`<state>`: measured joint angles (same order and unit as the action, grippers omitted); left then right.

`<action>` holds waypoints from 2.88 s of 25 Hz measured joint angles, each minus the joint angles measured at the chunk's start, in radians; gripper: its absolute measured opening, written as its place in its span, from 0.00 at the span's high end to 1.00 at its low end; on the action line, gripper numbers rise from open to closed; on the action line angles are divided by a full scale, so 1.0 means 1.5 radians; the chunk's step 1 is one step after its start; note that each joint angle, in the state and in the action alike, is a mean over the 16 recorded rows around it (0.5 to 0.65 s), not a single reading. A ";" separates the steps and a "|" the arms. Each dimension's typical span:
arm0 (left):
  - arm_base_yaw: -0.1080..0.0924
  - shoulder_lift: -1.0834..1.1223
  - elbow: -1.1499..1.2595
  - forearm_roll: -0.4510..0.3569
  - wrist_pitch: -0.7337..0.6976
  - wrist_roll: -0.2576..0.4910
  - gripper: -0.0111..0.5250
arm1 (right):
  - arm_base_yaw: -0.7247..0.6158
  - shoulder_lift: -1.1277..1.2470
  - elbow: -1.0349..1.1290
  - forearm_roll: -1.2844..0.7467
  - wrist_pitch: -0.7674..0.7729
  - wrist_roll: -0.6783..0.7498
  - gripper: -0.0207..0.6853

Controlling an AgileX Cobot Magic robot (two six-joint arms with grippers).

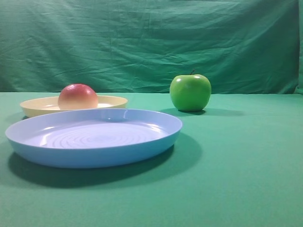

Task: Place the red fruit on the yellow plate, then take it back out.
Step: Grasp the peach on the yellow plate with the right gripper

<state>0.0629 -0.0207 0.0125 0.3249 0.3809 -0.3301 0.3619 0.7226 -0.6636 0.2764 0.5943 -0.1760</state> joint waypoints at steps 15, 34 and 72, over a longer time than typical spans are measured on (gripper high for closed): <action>0.000 0.000 0.000 0.000 0.000 0.000 0.98 | 0.036 0.097 -0.037 0.048 -0.014 -0.002 0.97; 0.000 0.000 0.000 0.000 0.000 0.000 0.98 | 0.098 0.307 -0.191 0.063 -0.069 -0.133 0.97; 0.000 0.000 0.000 0.000 0.000 0.000 0.98 | 0.209 1.030 -0.843 0.175 0.074 -0.335 0.13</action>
<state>0.0629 -0.0207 0.0125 0.3249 0.3809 -0.3301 0.6747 2.2674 -1.9276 0.5386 0.7056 -0.6783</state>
